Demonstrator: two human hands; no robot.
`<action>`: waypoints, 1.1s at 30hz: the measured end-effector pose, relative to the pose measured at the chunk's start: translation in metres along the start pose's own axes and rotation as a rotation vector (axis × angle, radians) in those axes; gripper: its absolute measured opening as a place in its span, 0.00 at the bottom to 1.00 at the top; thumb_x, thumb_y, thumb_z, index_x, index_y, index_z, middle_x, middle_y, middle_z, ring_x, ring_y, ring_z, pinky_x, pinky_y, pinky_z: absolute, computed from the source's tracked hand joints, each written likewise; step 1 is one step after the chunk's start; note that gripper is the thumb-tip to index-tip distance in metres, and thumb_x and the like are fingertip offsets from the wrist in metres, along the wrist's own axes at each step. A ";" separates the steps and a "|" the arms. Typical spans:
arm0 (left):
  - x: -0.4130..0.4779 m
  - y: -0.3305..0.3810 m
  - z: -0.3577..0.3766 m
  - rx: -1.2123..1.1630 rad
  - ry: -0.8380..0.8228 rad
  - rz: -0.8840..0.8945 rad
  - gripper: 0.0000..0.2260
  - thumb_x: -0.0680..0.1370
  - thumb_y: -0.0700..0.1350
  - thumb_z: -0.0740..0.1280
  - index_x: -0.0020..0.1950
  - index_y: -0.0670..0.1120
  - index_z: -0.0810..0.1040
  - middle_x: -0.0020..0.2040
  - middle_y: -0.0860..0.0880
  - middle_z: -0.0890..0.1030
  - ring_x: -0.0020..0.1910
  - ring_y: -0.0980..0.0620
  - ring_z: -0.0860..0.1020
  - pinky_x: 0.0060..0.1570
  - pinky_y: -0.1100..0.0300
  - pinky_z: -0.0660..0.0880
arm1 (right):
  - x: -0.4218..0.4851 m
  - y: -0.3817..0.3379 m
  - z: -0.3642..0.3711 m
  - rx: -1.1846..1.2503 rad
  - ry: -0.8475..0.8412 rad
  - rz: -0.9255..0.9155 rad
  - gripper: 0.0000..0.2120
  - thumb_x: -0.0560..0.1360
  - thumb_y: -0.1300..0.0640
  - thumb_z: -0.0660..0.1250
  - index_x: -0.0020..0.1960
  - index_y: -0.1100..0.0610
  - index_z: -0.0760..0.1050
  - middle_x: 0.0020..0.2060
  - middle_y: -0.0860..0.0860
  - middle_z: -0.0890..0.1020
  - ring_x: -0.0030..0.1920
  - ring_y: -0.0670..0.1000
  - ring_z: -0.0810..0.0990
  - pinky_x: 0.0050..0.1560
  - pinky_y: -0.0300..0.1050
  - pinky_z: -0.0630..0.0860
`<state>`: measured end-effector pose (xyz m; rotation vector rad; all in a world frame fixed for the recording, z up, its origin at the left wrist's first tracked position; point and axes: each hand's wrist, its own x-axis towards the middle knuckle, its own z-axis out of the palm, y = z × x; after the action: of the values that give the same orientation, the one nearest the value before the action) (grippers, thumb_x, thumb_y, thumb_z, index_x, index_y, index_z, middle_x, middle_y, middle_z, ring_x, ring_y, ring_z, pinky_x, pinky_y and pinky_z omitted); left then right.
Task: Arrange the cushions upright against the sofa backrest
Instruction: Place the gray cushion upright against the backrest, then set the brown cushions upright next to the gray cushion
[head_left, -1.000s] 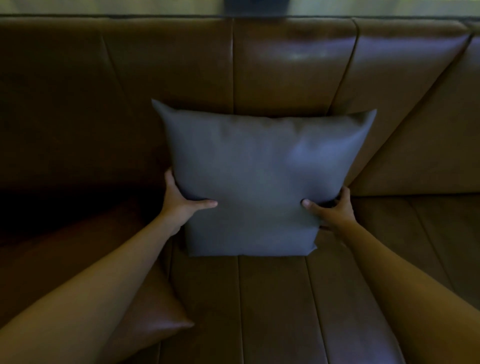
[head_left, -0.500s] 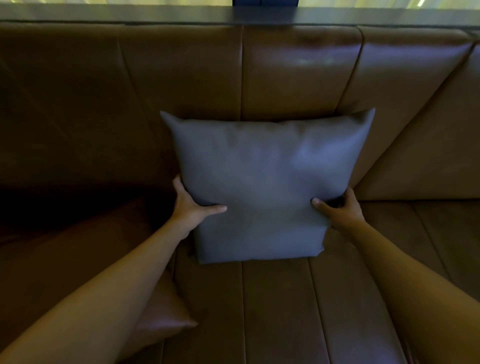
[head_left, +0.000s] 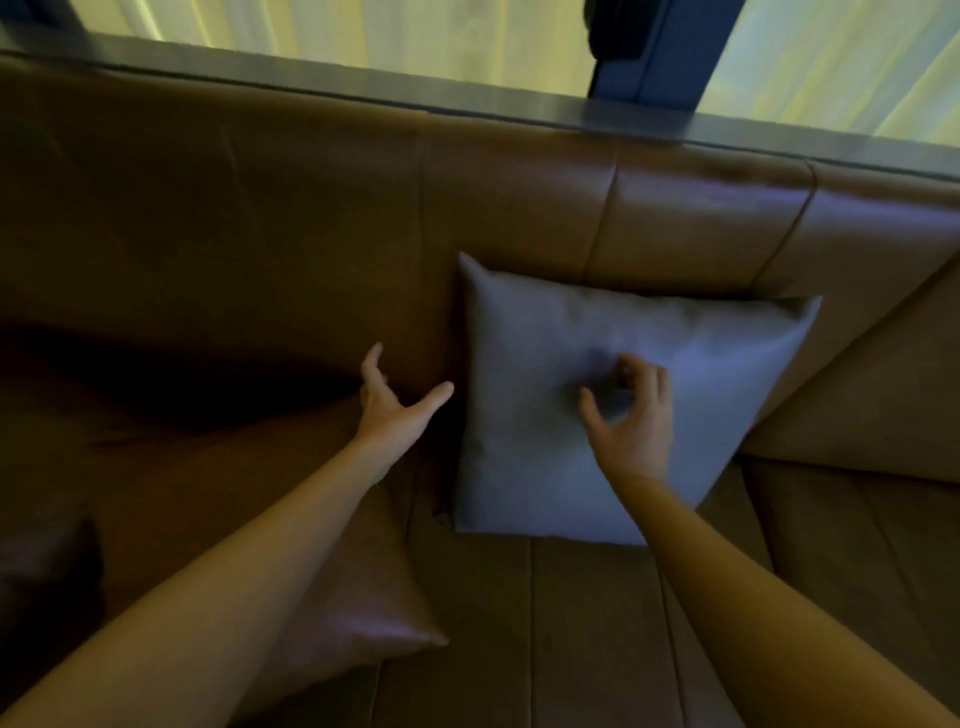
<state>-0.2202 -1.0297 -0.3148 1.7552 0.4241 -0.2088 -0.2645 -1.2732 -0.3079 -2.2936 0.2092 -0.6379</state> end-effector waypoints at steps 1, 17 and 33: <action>0.002 -0.002 -0.018 -0.011 0.026 0.000 0.44 0.71 0.53 0.74 0.77 0.60 0.47 0.77 0.45 0.56 0.74 0.41 0.62 0.66 0.47 0.66 | -0.003 -0.016 0.015 0.008 -0.038 -0.024 0.22 0.71 0.59 0.73 0.62 0.62 0.73 0.55 0.61 0.76 0.56 0.59 0.77 0.58 0.50 0.76; 0.047 -0.153 -0.291 0.183 0.126 -0.561 0.61 0.61 0.59 0.80 0.79 0.54 0.39 0.80 0.44 0.47 0.77 0.36 0.53 0.69 0.35 0.62 | -0.123 -0.124 0.241 0.134 -0.866 0.742 0.46 0.69 0.41 0.74 0.78 0.55 0.55 0.75 0.56 0.66 0.71 0.60 0.70 0.68 0.57 0.72; 0.053 -0.162 -0.301 -0.139 0.009 -0.487 0.68 0.42 0.59 0.84 0.77 0.51 0.56 0.71 0.45 0.71 0.65 0.39 0.75 0.56 0.37 0.76 | -0.139 -0.118 0.250 0.212 -0.624 0.905 0.69 0.47 0.35 0.81 0.79 0.46 0.48 0.76 0.53 0.62 0.75 0.60 0.64 0.71 0.62 0.67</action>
<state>-0.2619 -0.7004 -0.4118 1.4940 0.8511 -0.5039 -0.2629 -0.9898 -0.4305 -1.8090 0.7599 0.4843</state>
